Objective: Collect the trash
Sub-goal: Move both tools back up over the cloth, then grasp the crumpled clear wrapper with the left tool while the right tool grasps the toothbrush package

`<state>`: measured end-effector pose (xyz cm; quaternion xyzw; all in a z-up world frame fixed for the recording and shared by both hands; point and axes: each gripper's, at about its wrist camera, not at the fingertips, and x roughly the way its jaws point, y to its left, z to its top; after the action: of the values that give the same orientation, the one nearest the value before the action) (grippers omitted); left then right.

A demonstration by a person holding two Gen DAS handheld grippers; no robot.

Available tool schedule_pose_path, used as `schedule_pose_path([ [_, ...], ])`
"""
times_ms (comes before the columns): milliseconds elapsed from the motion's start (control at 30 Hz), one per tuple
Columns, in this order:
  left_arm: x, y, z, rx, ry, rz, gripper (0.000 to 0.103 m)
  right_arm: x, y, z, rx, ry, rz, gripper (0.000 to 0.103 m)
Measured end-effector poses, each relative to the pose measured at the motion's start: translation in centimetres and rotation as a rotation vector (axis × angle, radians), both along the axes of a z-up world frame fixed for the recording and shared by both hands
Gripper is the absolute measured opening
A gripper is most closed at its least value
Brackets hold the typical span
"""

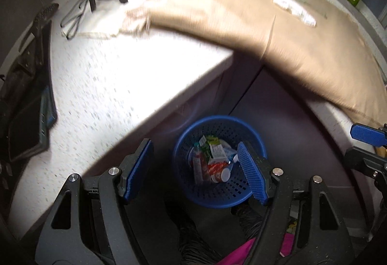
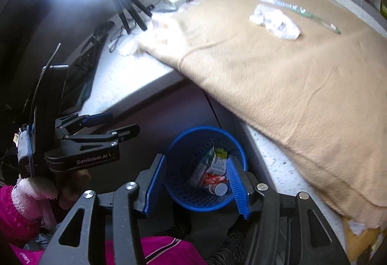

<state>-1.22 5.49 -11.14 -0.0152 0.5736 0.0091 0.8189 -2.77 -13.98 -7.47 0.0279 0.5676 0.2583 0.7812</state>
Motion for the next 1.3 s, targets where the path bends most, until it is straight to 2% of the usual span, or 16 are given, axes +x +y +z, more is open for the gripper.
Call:
schedule_pose_path([
  [267,1.6,-1.2,3.9,-0.016,-0.083,-0.003,0.074,0.9,-1.5,4.0,0.043,-0.084,-0.012,0.064],
  [333,2.1,-1.6,4.6,-0.026,-0.099,-0.004,0.074,1.2,-2.0,4.7,0.044,-0.106,-0.013,0.075],
  [500,3.8,-3.1,5.3,-0.052,-0.123,-0.006,0.074,2.4,-3.7,6.1,0.045,-0.162,-0.036,0.084],
  [833,6.9,-7.7,5.9,-0.097,-0.133,-0.041,0.074,6.9,-9.2,7.4,0.012,-0.241,-0.129,0.098],
  [1067,9.9,-11.0,5.7,-0.101,-0.117,-0.062,0.074,11.2,-12.2,7.4,-0.016,-0.263,-0.147,0.099],
  [1133,10.8,-11.7,5.6,-0.105,-0.115,-0.064,0.074,12.6,-12.8,7.2,-0.018,-0.262,-0.141,0.103],
  [1300,13.5,-13.0,5.5,-0.125,-0.121,-0.059,0.074,16.6,-13.6,6.8,-0.046,-0.28,-0.109,0.103],
])
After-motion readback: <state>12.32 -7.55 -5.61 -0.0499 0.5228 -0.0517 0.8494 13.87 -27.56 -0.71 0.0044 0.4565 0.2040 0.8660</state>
